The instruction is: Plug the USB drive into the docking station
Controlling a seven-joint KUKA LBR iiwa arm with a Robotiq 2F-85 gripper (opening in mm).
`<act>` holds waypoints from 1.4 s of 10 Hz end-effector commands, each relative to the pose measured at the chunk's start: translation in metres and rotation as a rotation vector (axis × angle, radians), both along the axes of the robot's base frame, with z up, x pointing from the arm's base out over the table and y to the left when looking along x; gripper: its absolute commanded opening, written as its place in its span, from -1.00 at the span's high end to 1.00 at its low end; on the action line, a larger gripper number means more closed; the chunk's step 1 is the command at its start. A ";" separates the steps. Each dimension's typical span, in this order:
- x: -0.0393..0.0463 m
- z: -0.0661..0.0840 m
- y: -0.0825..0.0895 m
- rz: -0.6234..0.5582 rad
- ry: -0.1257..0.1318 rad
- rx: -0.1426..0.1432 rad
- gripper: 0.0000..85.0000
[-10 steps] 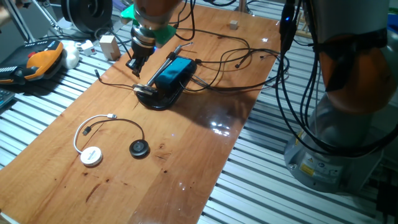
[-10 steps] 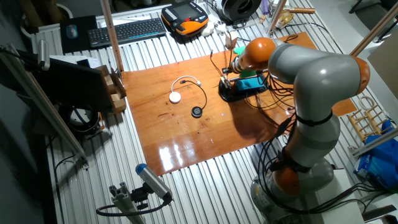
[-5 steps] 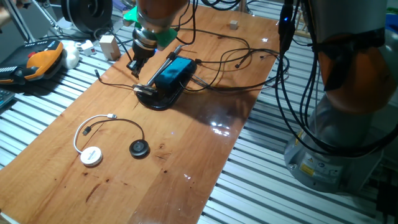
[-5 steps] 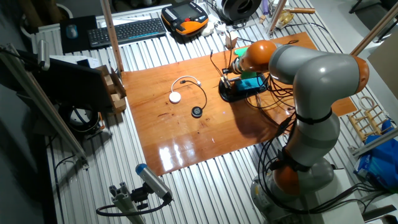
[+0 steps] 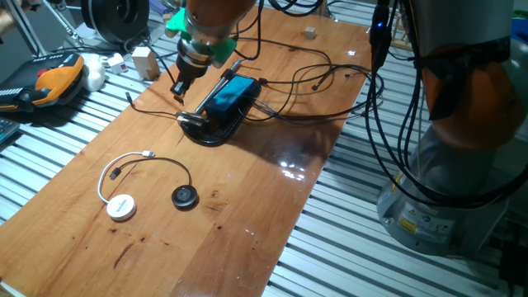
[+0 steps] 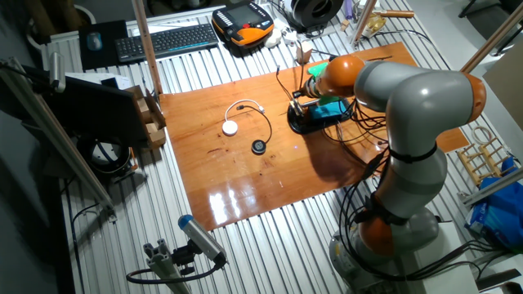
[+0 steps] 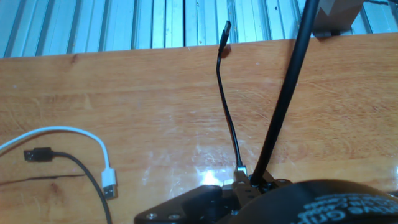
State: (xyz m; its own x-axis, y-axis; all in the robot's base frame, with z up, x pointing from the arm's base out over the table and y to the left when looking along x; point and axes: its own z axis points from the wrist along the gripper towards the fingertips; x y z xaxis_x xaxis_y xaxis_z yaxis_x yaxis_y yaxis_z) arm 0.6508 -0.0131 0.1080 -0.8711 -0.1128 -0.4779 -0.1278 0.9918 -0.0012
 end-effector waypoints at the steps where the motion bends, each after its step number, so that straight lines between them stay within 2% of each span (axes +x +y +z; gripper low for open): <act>1: 0.0005 -0.002 0.000 0.009 0.002 0.007 1.00; 3: 0.0011 -0.003 0.000 0.032 -0.004 0.000 1.00; 6: 0.0023 -0.006 0.002 0.041 0.009 0.015 1.00; 8: 0.0027 -0.008 0.003 0.043 0.015 0.014 1.00; 14: 0.0036 -0.016 0.003 0.042 0.002 0.021 1.00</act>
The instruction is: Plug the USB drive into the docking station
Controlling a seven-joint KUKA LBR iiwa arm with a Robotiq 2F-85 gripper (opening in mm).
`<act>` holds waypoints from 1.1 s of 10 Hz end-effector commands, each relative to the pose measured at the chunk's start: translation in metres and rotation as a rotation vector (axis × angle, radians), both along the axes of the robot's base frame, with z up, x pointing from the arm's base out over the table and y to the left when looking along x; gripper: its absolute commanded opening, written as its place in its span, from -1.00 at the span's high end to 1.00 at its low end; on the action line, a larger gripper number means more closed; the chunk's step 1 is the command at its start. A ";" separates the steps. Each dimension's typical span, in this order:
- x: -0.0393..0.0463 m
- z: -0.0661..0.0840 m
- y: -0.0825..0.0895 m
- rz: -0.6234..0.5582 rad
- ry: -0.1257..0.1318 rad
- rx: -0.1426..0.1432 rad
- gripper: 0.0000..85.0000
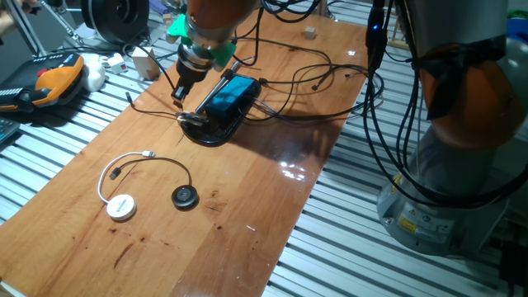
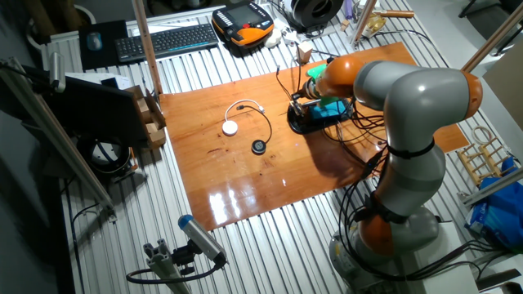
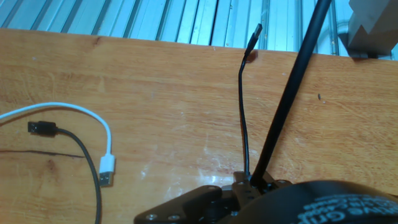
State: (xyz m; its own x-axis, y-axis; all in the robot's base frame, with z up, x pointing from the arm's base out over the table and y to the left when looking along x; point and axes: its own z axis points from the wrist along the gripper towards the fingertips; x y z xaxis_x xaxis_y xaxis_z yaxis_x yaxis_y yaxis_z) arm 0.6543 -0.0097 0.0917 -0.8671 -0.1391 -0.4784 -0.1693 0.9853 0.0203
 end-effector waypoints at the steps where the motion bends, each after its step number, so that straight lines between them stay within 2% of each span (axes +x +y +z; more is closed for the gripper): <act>1: 0.0001 0.000 0.000 0.000 -0.002 0.000 1.00; 5: 0.0002 -0.003 -0.001 0.013 -0.014 -0.009 1.00; 11: 0.0007 -0.009 -0.002 0.018 -0.029 -0.007 1.00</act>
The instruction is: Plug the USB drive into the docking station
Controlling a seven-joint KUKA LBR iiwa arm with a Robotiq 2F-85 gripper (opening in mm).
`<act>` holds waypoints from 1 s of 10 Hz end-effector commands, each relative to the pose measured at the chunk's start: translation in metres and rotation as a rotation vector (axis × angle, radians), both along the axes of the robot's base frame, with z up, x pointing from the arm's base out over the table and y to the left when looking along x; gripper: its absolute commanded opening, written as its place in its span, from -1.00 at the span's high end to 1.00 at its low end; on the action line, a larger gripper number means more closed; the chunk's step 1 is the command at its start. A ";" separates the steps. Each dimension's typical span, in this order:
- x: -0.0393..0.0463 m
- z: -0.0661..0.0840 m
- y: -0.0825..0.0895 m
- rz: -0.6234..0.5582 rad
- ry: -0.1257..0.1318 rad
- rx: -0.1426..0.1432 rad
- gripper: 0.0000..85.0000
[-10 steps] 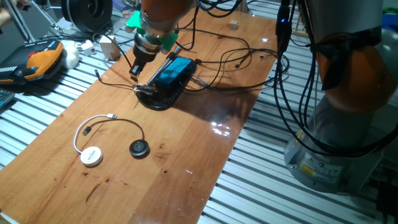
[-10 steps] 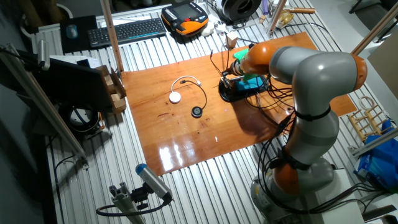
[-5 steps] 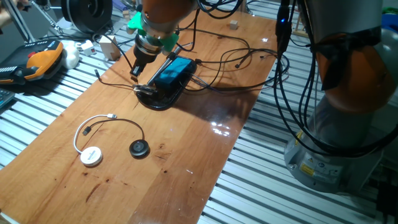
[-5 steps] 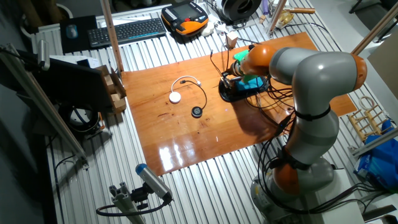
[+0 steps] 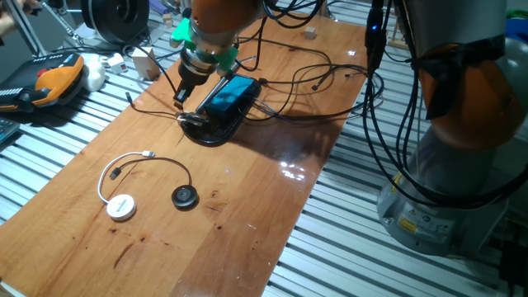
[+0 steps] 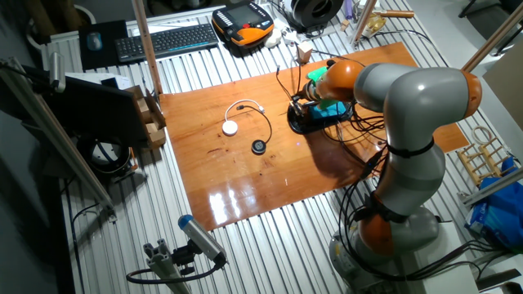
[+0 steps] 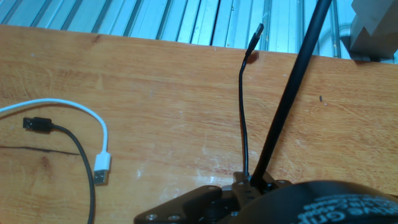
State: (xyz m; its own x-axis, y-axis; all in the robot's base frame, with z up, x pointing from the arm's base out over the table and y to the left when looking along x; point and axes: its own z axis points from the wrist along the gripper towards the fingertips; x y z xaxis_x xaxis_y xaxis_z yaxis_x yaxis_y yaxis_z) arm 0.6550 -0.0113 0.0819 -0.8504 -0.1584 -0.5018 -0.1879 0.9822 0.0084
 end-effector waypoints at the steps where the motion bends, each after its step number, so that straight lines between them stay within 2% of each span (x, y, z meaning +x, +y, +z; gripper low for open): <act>1: 0.0000 -0.001 0.000 0.001 0.000 -0.001 1.00; 10: -0.0047 -0.005 -0.002 0.005 -0.004 0.005 1.00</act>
